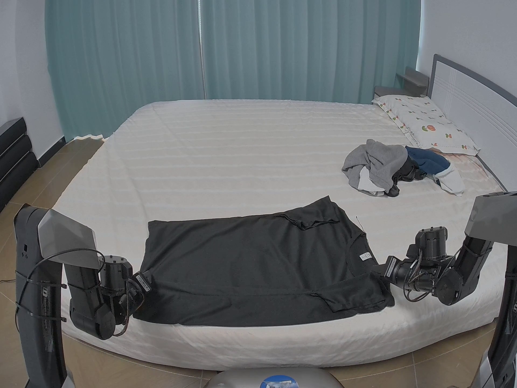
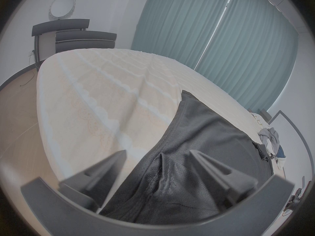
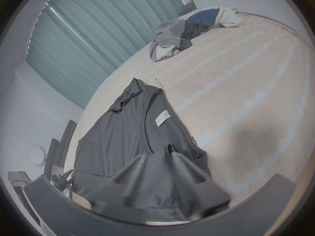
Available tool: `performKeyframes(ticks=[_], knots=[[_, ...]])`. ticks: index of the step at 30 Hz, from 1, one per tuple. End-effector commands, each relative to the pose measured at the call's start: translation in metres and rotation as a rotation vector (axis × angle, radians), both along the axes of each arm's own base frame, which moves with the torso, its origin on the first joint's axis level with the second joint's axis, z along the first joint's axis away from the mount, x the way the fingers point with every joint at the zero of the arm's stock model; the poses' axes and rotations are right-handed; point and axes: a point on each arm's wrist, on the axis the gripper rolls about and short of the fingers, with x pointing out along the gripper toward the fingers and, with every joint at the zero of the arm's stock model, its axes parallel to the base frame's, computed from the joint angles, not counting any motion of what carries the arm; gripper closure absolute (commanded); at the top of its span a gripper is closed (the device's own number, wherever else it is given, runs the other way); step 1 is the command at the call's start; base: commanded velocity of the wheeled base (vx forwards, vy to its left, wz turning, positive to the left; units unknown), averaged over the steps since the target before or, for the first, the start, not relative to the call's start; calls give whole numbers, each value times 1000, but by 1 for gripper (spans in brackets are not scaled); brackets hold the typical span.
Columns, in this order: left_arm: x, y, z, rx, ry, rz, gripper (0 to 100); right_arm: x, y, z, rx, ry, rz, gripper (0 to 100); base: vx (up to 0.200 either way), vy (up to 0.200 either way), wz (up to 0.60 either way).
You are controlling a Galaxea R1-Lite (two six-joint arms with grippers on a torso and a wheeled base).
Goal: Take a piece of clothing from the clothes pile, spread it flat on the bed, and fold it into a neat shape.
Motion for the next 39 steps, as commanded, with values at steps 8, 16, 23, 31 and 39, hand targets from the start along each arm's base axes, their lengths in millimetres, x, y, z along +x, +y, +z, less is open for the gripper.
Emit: performKeyframes(ticks=[8,16,23,31,39], knots=[[-1,6,14,-35,-44,39,0,-14,-12,31,138,-26,-76,0,0,0,0],[-13,16,56,-90,-146,60,0,-45,-32,53,413,44,-54,0,0,0,0],[-13,17,53,-224,-134,11,0,-44,-44,44,481,92,-44,0,57,0,0],[-14,20,51,-244,-122,-9,0,-40,-42,25,479,153,-49,0,200,0,0],[-18,32,57,-345,-108,-135,0,-39,-41,15,476,146,-42,0,50,0,0]])
